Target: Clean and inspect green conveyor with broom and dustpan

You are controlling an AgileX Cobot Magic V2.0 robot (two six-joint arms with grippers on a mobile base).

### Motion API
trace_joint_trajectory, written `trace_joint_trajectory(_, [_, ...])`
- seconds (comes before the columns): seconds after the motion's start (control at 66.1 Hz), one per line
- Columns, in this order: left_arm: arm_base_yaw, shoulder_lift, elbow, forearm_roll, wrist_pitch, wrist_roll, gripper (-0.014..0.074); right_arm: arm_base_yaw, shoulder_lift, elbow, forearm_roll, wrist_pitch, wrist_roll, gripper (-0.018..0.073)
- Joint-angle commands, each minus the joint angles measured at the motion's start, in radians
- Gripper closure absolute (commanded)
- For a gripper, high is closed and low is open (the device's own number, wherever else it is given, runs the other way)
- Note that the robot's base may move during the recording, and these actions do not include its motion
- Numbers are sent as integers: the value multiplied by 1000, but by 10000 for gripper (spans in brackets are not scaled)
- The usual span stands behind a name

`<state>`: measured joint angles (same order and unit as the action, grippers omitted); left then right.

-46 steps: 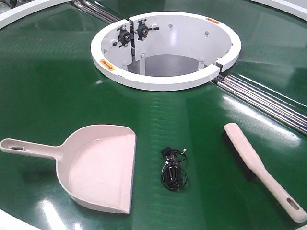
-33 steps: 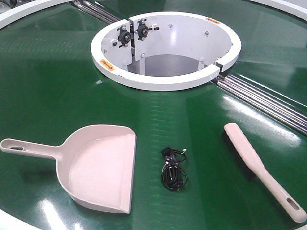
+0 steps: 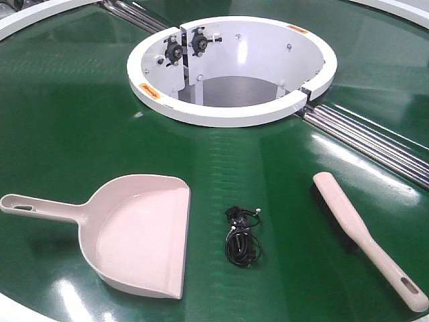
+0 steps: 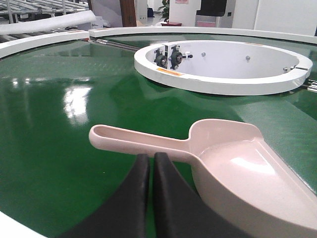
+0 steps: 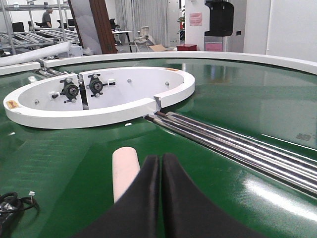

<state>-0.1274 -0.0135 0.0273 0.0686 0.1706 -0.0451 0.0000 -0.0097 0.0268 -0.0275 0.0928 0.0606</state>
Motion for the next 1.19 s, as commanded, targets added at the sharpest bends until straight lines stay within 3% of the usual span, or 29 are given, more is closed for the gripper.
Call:
trace_joint_trajectory(0.0, [-6,-13,32,-1,-68,-9,603,-5,-19,22,-4,-74,-5,569])
trace_joint_trajectory(0.484, [-6,-13,32,-1,-101,-7,603,-5,-19,22,-4,-74,-5,569])
trace_joint_trajectory(0.681, [-6,-13,30,3,-371,-7,603,-5,-19,22,-4,-74,-5,569])
trace_joint_trajectory(0.802, [-6,-11,-17,-1,-473,-7,603,-5,-19,22,-4,-74,-5,569])
trace_joint_trajectory(0.907, [-6,30,-110,-2,-394,-11,603,-5,-19,22,-4,-74,-5,569])
trace_joint_trajectory(1.18, [-7,328,-466,-2,45,-11,603,-5,-19,22,-4,-74,-5,569])
